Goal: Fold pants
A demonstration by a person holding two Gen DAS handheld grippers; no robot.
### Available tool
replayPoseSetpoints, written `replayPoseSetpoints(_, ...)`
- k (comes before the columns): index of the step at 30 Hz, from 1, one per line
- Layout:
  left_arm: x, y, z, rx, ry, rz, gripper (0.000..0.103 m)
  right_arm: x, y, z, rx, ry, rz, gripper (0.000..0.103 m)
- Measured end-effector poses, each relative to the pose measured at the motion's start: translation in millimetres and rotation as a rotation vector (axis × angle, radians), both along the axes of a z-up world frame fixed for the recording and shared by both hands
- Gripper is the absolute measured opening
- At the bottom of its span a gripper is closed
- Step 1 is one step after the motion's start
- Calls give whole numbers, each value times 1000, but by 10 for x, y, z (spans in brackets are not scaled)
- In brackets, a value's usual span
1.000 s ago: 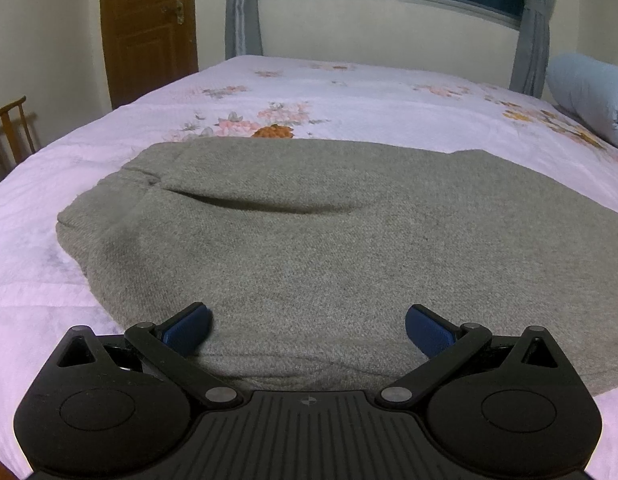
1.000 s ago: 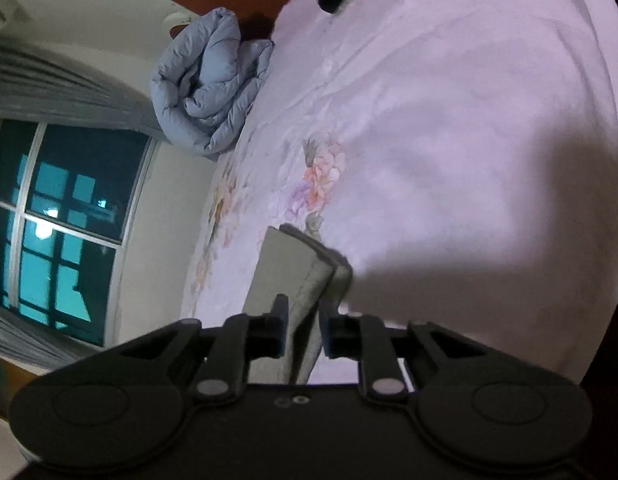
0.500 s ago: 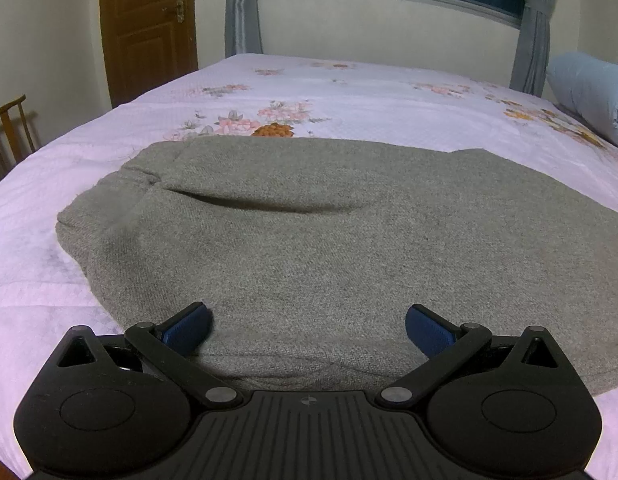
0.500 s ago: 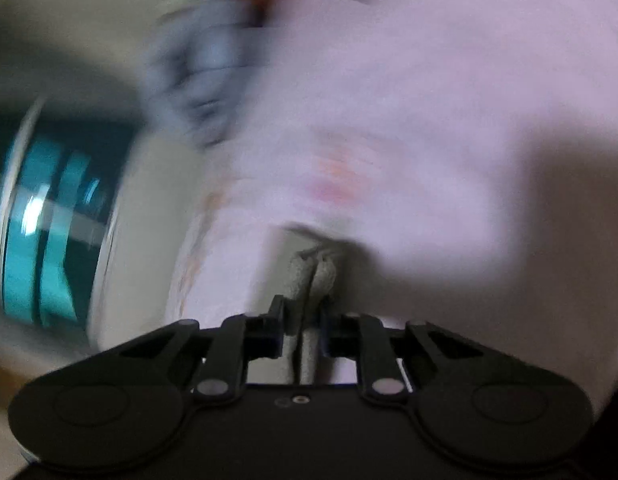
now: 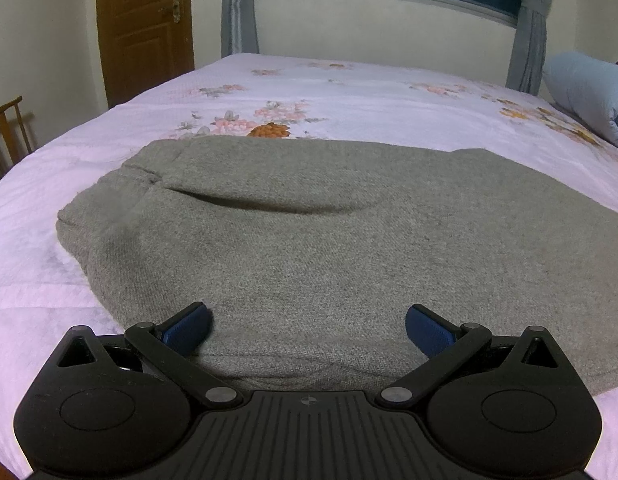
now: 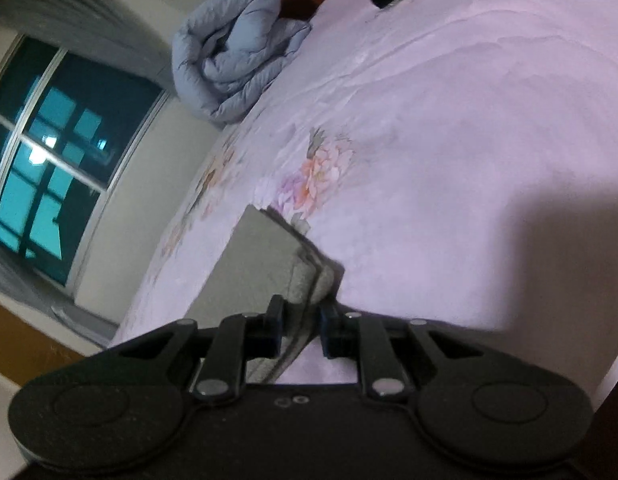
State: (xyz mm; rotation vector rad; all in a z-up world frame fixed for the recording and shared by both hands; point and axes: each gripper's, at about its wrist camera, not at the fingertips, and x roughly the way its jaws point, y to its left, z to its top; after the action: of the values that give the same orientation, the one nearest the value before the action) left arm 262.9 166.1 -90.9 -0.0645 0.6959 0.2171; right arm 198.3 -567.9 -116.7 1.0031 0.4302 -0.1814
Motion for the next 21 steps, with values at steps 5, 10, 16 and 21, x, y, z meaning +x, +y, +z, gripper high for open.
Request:
replayPoseSetpoints(5,-40,19,-8,-4,-22,-1,103,-260,-27,201,-57,5,-72,19)
replayPoseSetpoints(10,-168,111,141,-6,-61,31,103,-17,264,642,-177,-63,87,19)
replayPoseSetpoints(16,-331,605,253,-39,-69,159,103,1090,1408,1159,-230,-142,535,28)
replayPoseSetpoints(21,-386,1148,278,-169,-88,244,103,2003,2692,1333,-262,-132,886,34)
